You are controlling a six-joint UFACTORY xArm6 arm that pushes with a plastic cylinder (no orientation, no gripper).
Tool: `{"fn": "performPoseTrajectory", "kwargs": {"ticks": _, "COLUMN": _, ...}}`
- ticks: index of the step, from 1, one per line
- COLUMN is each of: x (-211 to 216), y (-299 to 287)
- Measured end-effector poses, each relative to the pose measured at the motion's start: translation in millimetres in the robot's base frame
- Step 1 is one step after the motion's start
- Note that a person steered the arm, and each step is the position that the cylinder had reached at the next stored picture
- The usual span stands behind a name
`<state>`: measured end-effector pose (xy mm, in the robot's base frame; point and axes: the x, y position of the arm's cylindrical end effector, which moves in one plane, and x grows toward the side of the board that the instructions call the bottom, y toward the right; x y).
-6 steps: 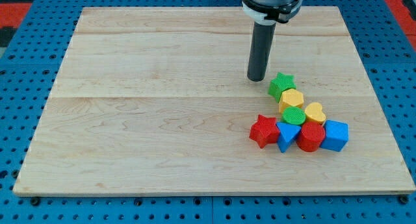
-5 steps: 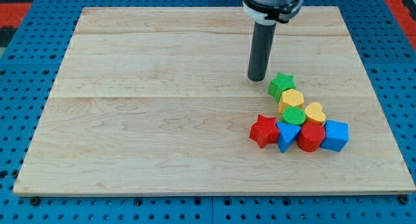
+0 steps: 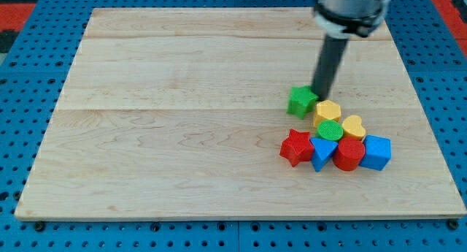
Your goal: Slide the green star into the green circle
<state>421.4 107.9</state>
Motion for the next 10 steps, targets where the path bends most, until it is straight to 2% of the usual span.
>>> {"fn": "performPoseTrajectory", "kwargs": {"ticks": 1, "x": -13, "y": -16}}
{"fn": "performPoseTrajectory", "kwargs": {"ticks": 3, "x": 5, "y": -57}}
{"fn": "performPoseTrajectory", "kwargs": {"ticks": 4, "x": 0, "y": -113}}
{"fn": "performPoseTrajectory", "kwargs": {"ticks": 5, "x": 24, "y": -109}}
{"fn": "performPoseTrajectory", "kwargs": {"ticks": 6, "x": 48, "y": -68}}
{"fn": "performPoseTrajectory", "kwargs": {"ticks": 10, "x": 52, "y": -54}}
